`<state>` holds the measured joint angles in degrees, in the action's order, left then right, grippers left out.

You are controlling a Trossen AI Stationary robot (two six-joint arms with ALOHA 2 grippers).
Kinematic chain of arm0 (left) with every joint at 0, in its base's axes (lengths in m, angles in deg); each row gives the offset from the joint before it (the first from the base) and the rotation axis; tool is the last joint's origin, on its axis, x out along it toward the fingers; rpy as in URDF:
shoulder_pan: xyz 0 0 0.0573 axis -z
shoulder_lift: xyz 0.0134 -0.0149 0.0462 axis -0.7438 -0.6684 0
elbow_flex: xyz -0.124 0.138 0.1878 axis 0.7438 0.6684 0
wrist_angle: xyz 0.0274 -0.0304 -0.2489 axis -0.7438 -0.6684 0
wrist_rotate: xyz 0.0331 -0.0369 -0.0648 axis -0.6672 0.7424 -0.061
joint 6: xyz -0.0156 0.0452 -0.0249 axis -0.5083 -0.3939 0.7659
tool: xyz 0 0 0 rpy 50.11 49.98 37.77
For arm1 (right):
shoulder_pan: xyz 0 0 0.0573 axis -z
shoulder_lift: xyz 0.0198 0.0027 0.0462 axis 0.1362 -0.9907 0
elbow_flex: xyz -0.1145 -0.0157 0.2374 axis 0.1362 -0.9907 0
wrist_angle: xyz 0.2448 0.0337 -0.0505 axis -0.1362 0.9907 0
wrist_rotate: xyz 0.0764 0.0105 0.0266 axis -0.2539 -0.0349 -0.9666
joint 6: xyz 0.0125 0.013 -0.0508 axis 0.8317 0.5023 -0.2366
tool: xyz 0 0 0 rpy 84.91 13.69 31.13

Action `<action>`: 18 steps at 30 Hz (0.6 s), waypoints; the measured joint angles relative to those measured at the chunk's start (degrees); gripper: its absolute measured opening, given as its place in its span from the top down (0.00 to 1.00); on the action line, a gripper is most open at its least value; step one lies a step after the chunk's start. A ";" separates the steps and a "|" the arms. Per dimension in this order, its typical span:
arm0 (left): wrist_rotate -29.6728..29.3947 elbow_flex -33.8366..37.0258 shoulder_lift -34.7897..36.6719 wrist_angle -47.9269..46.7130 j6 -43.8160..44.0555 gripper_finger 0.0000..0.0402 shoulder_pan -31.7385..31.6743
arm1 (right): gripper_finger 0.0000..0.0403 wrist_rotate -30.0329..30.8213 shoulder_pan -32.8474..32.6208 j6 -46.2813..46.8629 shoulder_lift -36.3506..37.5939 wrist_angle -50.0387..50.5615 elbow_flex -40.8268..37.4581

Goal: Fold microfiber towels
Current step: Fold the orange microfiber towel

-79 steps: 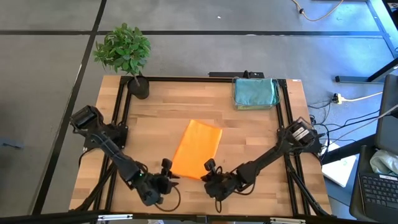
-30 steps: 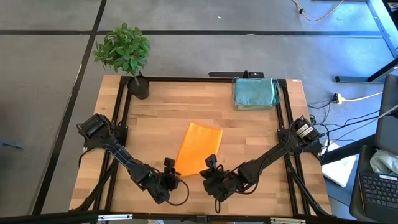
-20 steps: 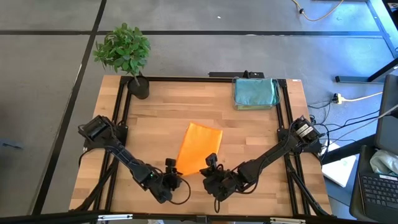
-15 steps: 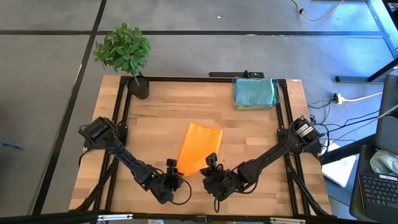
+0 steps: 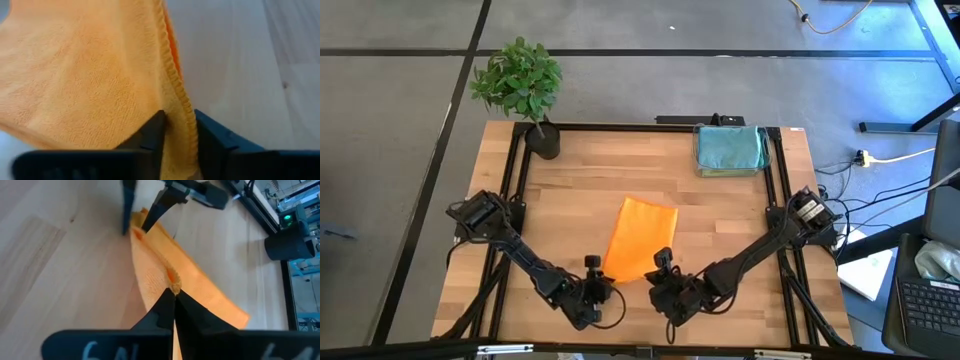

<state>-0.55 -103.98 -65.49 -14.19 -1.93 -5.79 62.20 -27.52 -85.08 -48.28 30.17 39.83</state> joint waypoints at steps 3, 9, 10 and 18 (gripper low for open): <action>-0.41 -0.91 -0.12 -1.32 -0.41 0.91 -0.12 | 0.98 -0.04 -0.46 1.65 0.00 2.23 0.00; -0.45 -5.78 -0.18 -5.74 -2.54 0.99 -0.15 | 0.98 0.04 -1.42 7.35 -0.01 8.09 -0.02; 0.28 -6.93 -0.19 -7.62 -1.76 1.00 -0.13 | 0.98 0.04 -1.91 8.65 0.00 8.59 -0.02; 8.97 -13.66 0.00 -10.70 6.40 1.00 3.48 | 0.98 -7.59 -7.78 14.05 -0.01 10.85 0.02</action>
<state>8.42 -117.63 -65.49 -24.88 4.47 -2.31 54.60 -35.30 -71.03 -48.29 41.02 39.85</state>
